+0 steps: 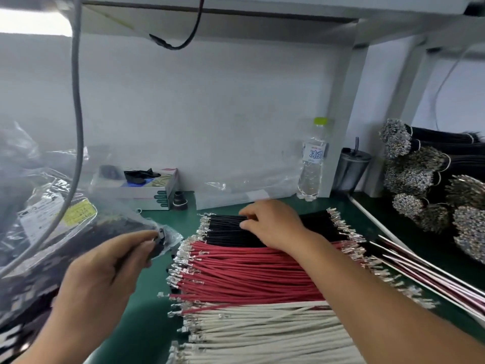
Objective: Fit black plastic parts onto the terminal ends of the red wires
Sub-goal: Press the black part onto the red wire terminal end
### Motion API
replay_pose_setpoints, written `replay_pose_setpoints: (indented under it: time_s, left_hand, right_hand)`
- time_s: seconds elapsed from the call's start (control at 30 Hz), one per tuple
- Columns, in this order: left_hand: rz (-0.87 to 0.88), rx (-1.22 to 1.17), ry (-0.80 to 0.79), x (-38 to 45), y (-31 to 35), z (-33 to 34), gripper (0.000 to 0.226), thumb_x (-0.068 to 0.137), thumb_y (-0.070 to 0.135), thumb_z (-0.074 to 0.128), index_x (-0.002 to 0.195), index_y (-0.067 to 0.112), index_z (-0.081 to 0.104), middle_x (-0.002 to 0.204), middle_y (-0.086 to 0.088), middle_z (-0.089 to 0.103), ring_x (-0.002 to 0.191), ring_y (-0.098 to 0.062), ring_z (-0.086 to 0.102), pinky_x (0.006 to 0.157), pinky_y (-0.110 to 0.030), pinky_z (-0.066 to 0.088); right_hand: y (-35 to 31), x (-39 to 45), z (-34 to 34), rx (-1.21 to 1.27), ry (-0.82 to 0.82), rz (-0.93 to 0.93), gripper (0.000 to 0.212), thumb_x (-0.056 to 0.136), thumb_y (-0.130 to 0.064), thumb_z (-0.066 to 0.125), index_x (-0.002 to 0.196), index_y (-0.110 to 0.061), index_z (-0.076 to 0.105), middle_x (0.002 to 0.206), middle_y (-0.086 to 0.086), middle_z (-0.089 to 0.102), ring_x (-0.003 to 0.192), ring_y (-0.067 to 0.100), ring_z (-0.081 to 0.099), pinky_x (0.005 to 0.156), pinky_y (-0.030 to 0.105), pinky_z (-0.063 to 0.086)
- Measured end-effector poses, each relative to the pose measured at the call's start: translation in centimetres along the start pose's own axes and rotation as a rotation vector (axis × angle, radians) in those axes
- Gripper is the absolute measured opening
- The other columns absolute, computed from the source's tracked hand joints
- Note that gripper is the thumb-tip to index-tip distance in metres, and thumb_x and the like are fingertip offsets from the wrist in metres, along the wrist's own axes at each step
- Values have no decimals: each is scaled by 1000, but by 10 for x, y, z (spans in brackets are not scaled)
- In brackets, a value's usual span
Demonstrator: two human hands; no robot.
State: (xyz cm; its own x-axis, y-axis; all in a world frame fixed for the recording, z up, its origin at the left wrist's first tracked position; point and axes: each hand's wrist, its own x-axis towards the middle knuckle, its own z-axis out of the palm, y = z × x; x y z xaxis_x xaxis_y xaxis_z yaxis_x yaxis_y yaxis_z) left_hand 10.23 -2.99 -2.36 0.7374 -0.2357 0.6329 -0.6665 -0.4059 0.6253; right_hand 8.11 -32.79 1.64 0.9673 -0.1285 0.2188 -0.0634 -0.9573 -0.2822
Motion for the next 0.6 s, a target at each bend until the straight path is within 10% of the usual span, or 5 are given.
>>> replay_pose_setpoints:
  time_s: [0.2,0.43,0.6]
  left_hand:
    - [20,-60,45,-4,4,11,20,88,27,65,99,39,77,63,10,68,47,-4,59,54,-8,46]
    - [-516,-805,69,5,12,13,22,81,19,67,95,11,82,73,-25,71,41,-25,56,40,-28,50]
    - [-720,-1031,-65,7,22,8,25,79,13,65,93,0,80,85,-27,72,50,-20,64,38,-24,49]
  right_hand:
    - [3,16,19,-73,43,-48,11,93,-33,67,96,-29,76,102,-12,69,96,13,65,74,27,41]
    - [-5,8,-20,-20,294,-182,23,102,-24,52,113,-28,71,96,-12,56,91,11,56,71,30,39]
    - [-21,-13,-70,121,591,-172,11,95,-34,59,85,-34,65,83,-17,56,78,-2,52,65,21,34]
